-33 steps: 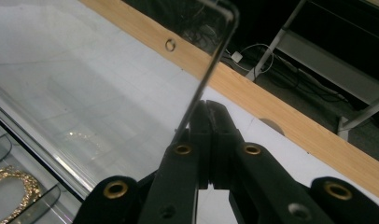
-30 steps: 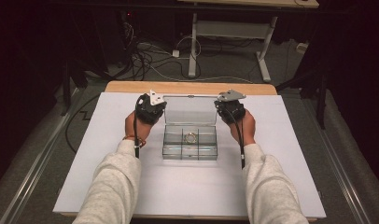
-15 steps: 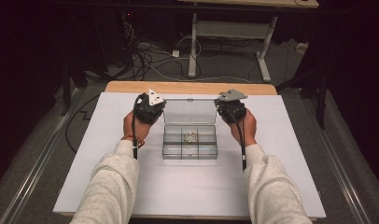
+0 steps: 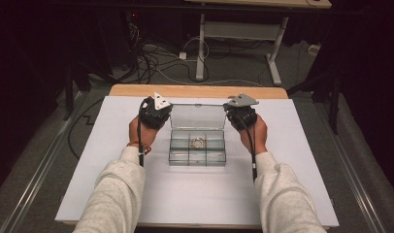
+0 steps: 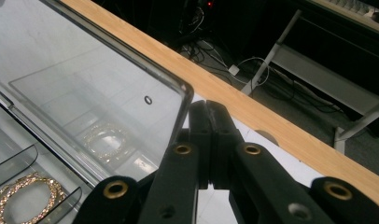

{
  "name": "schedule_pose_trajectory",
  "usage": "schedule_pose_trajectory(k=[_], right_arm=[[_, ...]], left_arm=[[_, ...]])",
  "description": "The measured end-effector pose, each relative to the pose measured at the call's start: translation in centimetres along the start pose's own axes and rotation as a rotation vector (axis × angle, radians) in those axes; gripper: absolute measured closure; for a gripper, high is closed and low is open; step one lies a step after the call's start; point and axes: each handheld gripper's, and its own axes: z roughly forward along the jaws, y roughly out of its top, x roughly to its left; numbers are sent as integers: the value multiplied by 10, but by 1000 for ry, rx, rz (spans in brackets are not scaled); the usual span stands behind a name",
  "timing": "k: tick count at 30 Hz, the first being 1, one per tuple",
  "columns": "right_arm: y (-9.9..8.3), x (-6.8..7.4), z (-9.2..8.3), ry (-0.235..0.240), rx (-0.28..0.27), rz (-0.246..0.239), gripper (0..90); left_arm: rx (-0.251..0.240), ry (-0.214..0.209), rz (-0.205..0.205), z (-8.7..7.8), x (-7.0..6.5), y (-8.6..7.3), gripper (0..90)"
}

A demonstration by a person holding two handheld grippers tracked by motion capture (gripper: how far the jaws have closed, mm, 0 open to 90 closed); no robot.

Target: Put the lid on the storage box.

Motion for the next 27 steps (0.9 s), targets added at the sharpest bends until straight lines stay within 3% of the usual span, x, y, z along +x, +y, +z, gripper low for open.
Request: schedule_pose_trajectory(k=[7,23,27], right_arm=[[2,0,-5,-6,-21,9,900],[3,5,-15,-34,-43,-9,900],[2,6,-19,-20,-44,-4,900]], left_arm=[[13,4,22,-3,-1,2,875],[1,0,27,-11,-4,4,875],[-10,1,15,-13,-4,3,874]])
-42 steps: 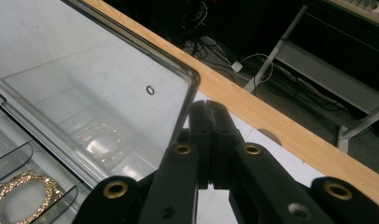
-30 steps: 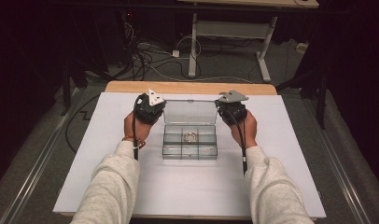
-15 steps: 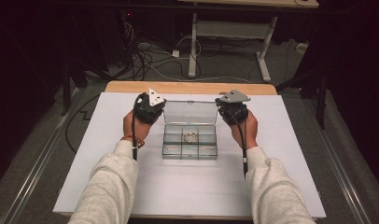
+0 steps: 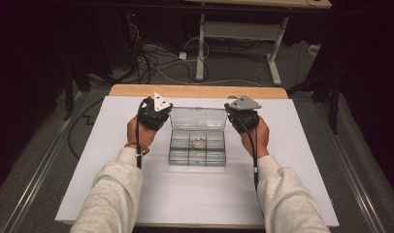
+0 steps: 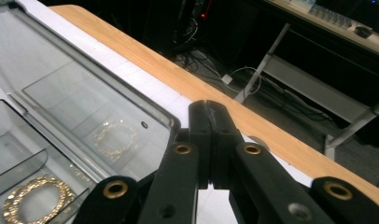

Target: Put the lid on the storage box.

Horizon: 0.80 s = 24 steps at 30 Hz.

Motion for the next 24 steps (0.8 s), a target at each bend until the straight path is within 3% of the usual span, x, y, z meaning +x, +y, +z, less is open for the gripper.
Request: schedule_pose_trajectory(k=[13,24], right_arm=[[-7,6,-6,-17,-24,12,900],[-14,13,-8,-46,-37,28,900]], left_arm=[[-32,4,-7,-1,-5,-3,876],[-39,21,-38,-4,-10,-7,876]])
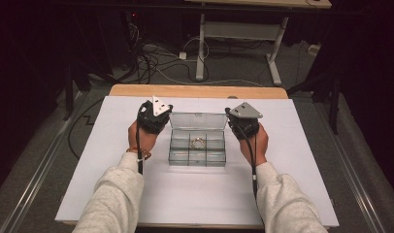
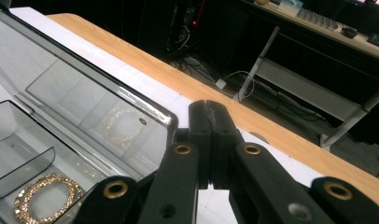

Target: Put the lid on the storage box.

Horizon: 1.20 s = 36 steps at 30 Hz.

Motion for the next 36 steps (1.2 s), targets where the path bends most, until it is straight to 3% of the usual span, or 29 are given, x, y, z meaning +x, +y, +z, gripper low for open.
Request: schedule_pose_trajectory(k=[14,19,22,36], right_arm=[[-7,5,-3,-7,5,3,900],[-10,7,-5,-6,-3,9,900],[-12,8,-7,2,-11,25,900],[-21,13,-13,11,-26,23,900]], left_arm=[[-30,10,-10,-4,-4,-6,876],[-34,-1,-40,-5,-6,-10,877],[-39,6,-17,-6,-7,-11,876],[-37,13,4,-9,-14,-19,876]])
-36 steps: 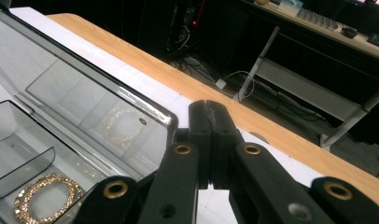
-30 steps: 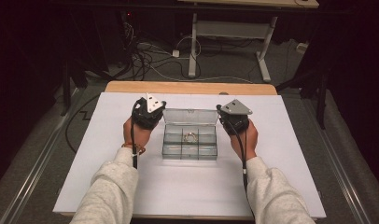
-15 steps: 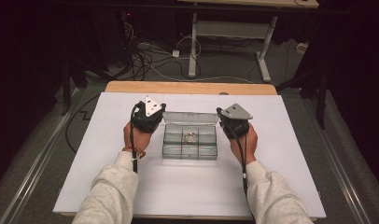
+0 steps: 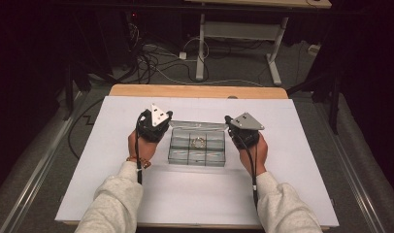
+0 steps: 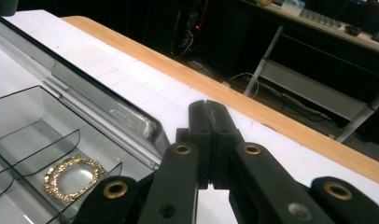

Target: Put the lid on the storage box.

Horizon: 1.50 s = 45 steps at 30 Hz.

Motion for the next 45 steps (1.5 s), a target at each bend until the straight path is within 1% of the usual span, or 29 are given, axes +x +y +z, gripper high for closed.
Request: schedule_pose_trajectory(k=[3,5,8,11,16,21,24,26,28,36,38,45], right_arm=[[-3,2,0,4,-1,-1,900],[-4,3,0,5,-2,-4,900],[-5,4,-1,4,1,-8,900],[-6,5,-2,3,0,-12,900],[-8,5,-3,3,-3,-2,900],[-10,5,-4,2,-6,2,900],[-11,5,-3,3,-4,6,900],[-12,6,-4,3,-4,7,900],[-13,6,-4,4,-3,4,900],[-16,8,-6,11,3,4,900],[-17,8,-6,15,0,7,900],[-19,10,-7,8,1,-2,900]], left_arm=[[1,8,7,0,-2,-3,876],[0,4,3,-1,-3,-5,876],[1,14,14,-2,-5,-5,876],[0,15,16,-2,-6,-6,876],[-6,16,11,-4,-8,-8,877],[-11,23,16,-6,-12,-10,877],[-11,20,16,-8,-13,-12,876],[-6,24,24,-8,-14,-13,877],[-7,21,24,-9,-15,-14,877],[-4,35,41,-11,-19,-18,876],[-7,33,37,-11,-19,-19,876],[-4,33,48,-13,-21,-22,876]])
